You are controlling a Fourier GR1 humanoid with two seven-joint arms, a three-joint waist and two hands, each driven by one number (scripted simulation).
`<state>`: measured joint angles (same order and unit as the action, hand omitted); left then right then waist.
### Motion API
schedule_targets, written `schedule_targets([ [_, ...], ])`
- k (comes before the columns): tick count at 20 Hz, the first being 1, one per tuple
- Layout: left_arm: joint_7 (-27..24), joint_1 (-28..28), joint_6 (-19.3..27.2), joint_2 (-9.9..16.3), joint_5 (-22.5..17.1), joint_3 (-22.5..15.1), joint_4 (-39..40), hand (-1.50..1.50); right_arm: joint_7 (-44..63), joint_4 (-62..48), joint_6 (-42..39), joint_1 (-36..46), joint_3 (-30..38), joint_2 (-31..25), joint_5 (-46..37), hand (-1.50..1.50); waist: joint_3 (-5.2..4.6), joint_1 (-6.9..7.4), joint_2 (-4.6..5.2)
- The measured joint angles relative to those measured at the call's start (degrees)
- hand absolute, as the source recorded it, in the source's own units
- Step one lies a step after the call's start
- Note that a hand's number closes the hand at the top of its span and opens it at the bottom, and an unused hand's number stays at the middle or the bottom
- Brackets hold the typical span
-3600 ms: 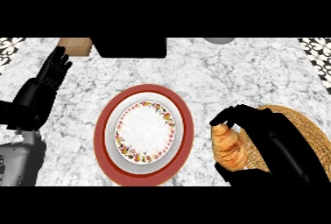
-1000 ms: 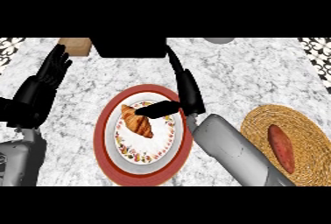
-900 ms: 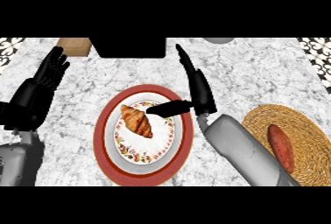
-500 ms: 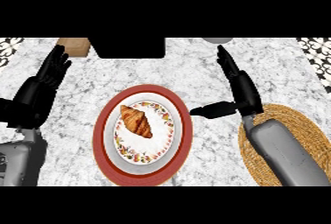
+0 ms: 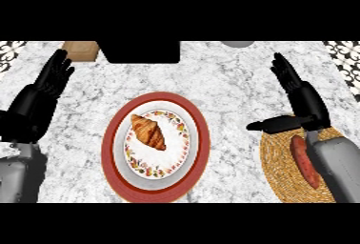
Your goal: Pick the croissant from the placemat and place it in the plate
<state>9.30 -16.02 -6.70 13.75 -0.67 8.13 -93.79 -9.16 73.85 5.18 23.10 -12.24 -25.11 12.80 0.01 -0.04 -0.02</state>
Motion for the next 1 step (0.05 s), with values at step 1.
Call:
schedule_targets([
  [1, -0.30, 0.42, -0.04, -0.11, 0.03, 0.02, -0.27, 0.00, -1.16, -0.09, -0.66, -0.79, 0.89, -0.35, -0.42, -1.50, -0.01, 0.02, 0.00],
])
